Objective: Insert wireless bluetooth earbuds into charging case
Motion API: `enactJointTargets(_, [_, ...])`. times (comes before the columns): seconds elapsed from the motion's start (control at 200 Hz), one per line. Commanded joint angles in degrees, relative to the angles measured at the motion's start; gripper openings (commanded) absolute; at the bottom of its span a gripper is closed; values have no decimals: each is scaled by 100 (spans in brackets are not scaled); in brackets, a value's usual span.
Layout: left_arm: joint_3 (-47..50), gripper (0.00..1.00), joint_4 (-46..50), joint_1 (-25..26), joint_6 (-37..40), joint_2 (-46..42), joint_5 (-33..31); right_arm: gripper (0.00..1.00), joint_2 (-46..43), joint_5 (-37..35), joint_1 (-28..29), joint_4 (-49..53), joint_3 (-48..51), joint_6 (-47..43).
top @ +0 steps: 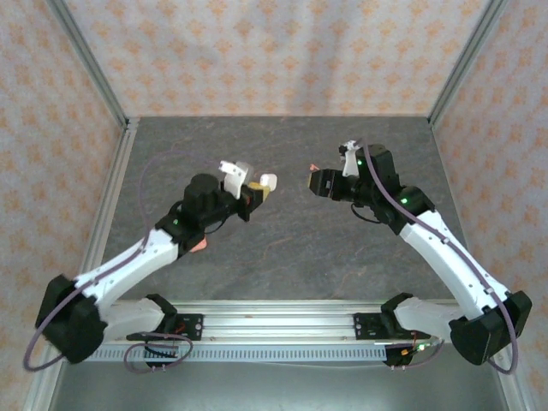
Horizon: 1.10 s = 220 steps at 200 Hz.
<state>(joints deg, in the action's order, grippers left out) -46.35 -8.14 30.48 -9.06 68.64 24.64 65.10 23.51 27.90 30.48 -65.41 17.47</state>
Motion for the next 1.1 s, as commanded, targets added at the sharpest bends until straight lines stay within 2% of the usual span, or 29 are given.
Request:
enactJointTargets(0.0, [-848,0,985,-186,-623,966,260,60,150,-695,-29,143,132,155])
enactJointTargets(0.155, [-1777,0,1514,-270,-793,2271,108,60,420,-691,-74,139,211,190])
enactJointTargets(0.285, [-3026,0,2454,-318,-783,3584,199,60,542,-709,-126,62,364,223])
enactJointTargets(0.365, [-3599,0,2865,-332,-825,4262,-20,61,592,-669,-161,-38,471,285])
enactJointTargets(0.49, [-4027,0,2879,-433,-904,4846,-57,61,713,-604,-191,-177,597,331])
enactJointTargets(0.665, [-4463,0,3018,-584,-923,5224,-228,61,1005,-427,-201,-304,576,395])
enactJointTargets(0.881, [-4667,25,3276,-760,-726,5200,-481,61,1215,-287,-201,-318,388,435])
enactJointTargets(1.096, [-4751,42,3725,-1026,-340,4764,-725,59,1189,-114,-199,-385,389,591])
